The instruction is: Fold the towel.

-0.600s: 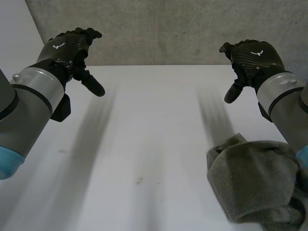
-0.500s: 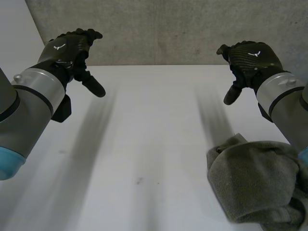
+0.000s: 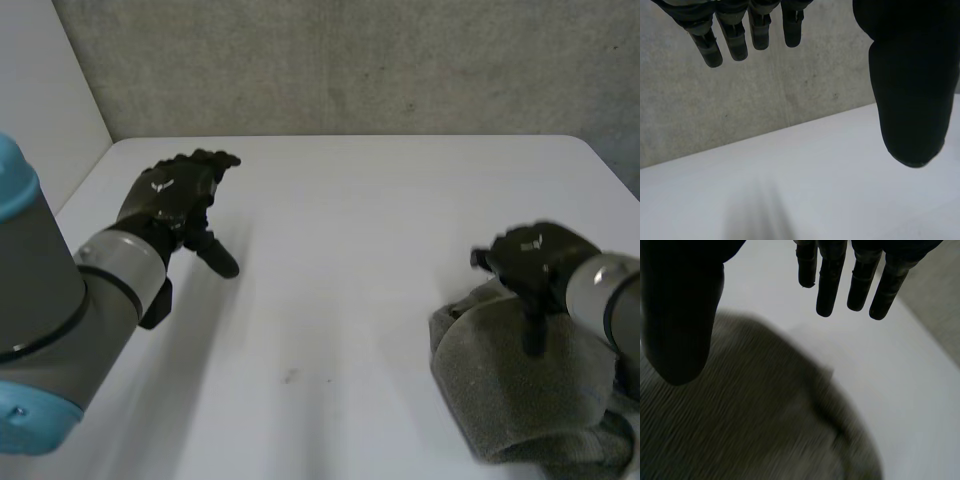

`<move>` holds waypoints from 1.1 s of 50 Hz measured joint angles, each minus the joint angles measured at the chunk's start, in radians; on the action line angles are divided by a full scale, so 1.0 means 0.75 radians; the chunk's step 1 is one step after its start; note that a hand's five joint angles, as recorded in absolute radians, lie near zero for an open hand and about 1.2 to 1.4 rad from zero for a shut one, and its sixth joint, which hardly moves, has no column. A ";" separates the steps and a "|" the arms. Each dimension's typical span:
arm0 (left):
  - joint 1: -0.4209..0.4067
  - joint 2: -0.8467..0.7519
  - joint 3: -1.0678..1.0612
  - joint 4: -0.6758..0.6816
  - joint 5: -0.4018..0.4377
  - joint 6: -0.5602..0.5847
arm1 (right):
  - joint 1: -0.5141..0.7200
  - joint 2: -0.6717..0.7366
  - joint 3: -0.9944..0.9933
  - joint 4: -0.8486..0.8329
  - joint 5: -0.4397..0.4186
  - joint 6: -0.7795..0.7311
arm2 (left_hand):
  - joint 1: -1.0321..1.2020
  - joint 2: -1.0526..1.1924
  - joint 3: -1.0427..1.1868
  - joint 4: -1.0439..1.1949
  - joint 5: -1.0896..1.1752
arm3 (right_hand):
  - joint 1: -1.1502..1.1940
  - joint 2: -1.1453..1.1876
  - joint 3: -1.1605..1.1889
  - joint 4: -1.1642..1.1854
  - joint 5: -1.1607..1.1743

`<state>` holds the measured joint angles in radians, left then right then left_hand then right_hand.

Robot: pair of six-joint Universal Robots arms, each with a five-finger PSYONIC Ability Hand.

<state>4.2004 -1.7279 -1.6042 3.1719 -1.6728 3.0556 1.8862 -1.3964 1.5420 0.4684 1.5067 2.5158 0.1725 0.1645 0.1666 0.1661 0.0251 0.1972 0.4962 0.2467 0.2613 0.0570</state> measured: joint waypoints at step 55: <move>0.091 -0.062 -0.236 0.225 0.210 -0.014 | 0.491 0.303 -0.006 -0.812 -0.071 0.608 | 0.000 0.000 0.000 0.000 0.000 | 1.360 1.011 1.359 1.353 1.344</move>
<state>4.2684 -1.7744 -1.7812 3.3410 -1.5150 3.0448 2.2540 -1.1693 1.5377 -0.1404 1.4536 2.9718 0.1725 0.1643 0.1666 0.1661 0.0252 1.2171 1.2545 1.2661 1.2763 1.0650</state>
